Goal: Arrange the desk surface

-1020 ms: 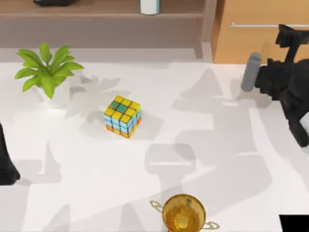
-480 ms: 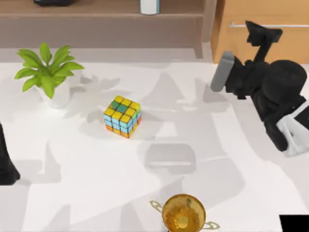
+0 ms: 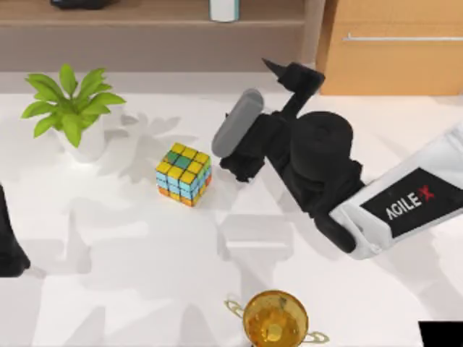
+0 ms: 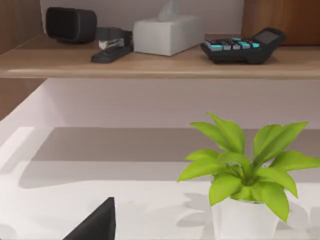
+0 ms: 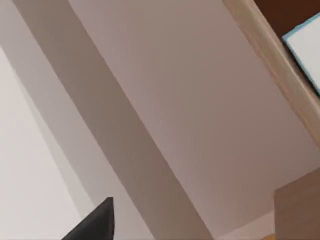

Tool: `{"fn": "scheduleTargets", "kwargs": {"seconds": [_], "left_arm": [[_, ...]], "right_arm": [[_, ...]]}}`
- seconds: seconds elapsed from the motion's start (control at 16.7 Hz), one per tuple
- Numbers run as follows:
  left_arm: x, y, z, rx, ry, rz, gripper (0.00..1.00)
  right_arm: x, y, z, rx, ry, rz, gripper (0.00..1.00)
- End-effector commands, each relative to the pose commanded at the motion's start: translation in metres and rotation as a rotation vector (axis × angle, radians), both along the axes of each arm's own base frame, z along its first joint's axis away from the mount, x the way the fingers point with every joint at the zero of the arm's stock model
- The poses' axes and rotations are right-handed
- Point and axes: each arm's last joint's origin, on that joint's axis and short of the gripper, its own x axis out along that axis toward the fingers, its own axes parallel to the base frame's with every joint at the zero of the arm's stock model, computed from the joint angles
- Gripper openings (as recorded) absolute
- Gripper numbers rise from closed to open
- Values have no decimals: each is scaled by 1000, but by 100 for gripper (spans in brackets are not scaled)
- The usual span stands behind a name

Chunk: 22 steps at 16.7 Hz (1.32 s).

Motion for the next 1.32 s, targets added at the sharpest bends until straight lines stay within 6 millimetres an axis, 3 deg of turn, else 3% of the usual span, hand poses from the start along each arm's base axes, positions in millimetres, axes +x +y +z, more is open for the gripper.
{"fn": "scheduleTargets", "kwargs": {"seconds": [0.24,0.54,0.72,0.96,1.32], "left_arm": [[0,0,0,0,0,0,100],[0,0,0,0,0,0,100],[0,0,0,0,0,0,100],[0,0,0,0,0,0,100],[0,0,0,0,0,0,100]], "right_arm": [[12,18,18,253,50,-106,100],[44,72,76,654,70,-196,100],[65,86,104,837,92,-299,100],[81,90,107,919,108,-402,100],[80,91,108,922,109,-402,100]]}}
